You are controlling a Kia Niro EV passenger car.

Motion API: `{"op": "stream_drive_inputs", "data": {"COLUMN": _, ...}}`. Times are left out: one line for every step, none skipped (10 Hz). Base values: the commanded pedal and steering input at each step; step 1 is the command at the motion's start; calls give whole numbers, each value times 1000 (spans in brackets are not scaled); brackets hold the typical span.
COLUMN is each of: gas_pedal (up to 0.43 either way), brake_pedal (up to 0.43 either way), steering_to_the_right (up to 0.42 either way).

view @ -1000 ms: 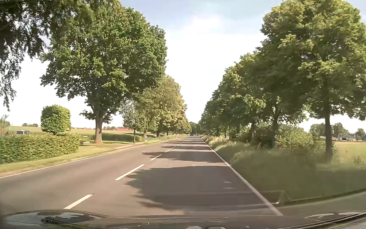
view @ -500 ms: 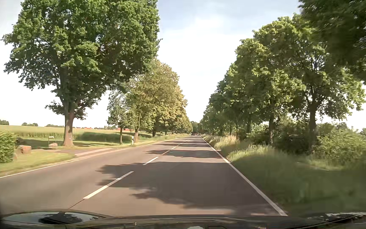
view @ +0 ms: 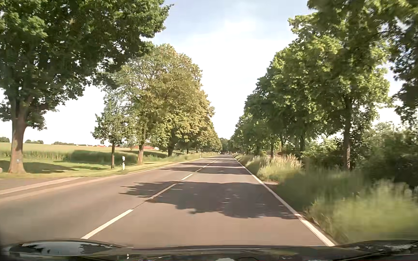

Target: Follow the waypoints while adhering to traffic rules and regulations

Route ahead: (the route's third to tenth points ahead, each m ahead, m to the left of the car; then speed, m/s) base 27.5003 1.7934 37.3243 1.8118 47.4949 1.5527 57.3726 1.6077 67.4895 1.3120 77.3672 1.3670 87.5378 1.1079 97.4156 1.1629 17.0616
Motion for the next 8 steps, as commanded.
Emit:
{"op": "stream_drive_inputs", "data": {"gas_pedal": 240, "brake_pedal": 0, "steering_to_the_right": -7}}
{"op": "stream_drive_inputs", "data": {"gas_pedal": 240, "brake_pedal": 0, "steering_to_the_right": -6}}
{"op": "stream_drive_inputs", "data": {"gas_pedal": 240, "brake_pedal": 0, "steering_to_the_right": -6}}
{"op": "stream_drive_inputs", "data": {"gas_pedal": 240, "brake_pedal": 0, "steering_to_the_right": -5}}
{"op": "stream_drive_inputs", "data": {"gas_pedal": 240, "brake_pedal": 0, "steering_to_the_right": -4}}
{"op": "stream_drive_inputs", "data": {"gas_pedal": 240, "brake_pedal": 0, "steering_to_the_right": -2}}
{"op": "stream_drive_inputs", "data": {"gas_pedal": 240, "brake_pedal": 0, "steering_to_the_right": 0}}
{"op": "stream_drive_inputs", "data": {"gas_pedal": 240, "brake_pedal": 0, "steering_to_the_right": 3}}
